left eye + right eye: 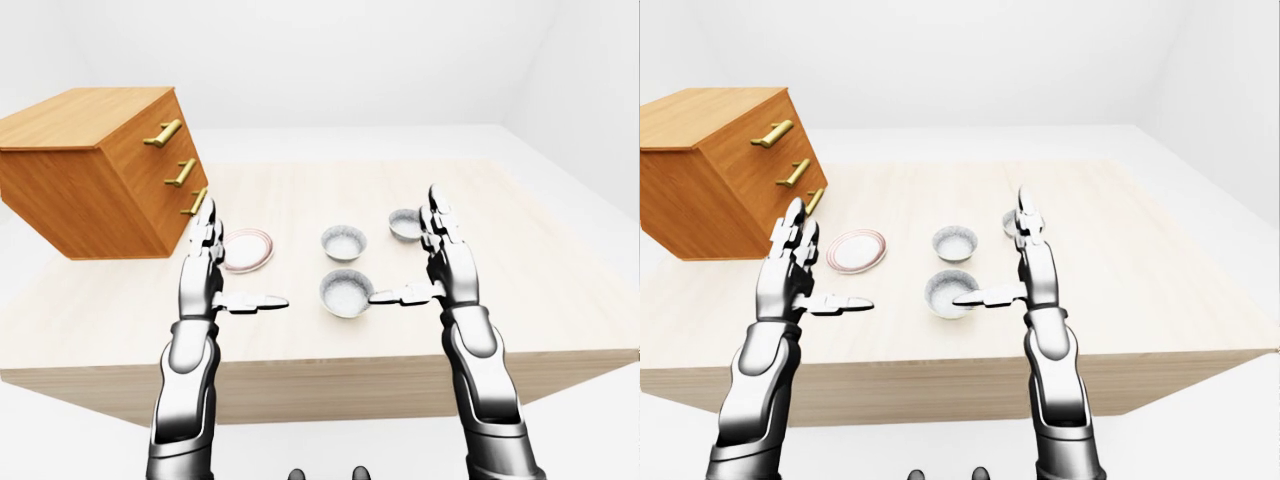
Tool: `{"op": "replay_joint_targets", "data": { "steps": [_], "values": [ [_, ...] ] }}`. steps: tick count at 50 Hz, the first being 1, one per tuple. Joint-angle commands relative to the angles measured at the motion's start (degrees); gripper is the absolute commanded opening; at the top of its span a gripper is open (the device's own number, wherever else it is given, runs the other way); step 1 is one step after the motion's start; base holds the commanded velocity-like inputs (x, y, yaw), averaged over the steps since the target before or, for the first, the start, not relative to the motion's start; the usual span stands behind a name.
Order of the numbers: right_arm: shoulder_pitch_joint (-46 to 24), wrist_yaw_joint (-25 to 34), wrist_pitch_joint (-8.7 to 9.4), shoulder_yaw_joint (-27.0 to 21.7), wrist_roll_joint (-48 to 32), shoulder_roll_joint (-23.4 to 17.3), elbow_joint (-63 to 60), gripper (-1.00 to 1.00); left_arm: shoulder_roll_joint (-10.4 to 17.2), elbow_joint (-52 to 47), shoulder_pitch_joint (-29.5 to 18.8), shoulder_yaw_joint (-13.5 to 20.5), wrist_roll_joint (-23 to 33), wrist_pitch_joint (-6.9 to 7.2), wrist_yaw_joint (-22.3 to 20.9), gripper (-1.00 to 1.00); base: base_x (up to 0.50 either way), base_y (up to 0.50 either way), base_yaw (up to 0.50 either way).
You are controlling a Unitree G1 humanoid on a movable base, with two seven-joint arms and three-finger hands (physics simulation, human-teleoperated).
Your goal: Stack the bowl at the front on the bowl in the middle.
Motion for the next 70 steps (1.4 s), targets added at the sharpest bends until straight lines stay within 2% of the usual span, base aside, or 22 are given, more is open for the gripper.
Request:
{"op": "replay_joint_targets", "data": {
  "steps": [1, 17, 36, 68, 70],
  "values": [
    [-2.65, 1.46, 0.0, -0.38, -0.25, -0.57, -5.46, 1.0, 1.51, -4.02, -3.27, 2.01, 0.89, 0.0, -1.14, 1.0, 0.17, -0.3, 0.0],
    [-1.97, 2.35, 0.0, -0.48, -0.13, -0.66, -5.92, 1.0, 1.31, -3.92, -3.32, 1.79, 1.14, 0.0, -1.03, 1.0, 0.22, -0.32, 0.0],
    [-0.52, 3.86, 0.0, 0.41, -2.51, -0.46, -5.52, 1.0, 1.04, -3.77, -2.51, 1.7, 1.41, 0.0, -0.68, 1.0, 0.36, 0.0, 0.0],
    [-0.2, 3.79, 0.0, 0.07, -4.29, -0.37, -3.99, 1.0, 0.77, -4.1, -1.98, 1.44, 1.69, 0.0, -0.49, 1.0, 0.01, 0.02, 0.0],
    [0.26, 3.73, 0.0, 0.9, -6.78, -1.01, -2.49, 1.0, 0.77, -4.03, -2.0, 1.5, 1.62, 0.0, -0.5, 1.0, 0.0, 0.0, 0.0]
  ]
}}
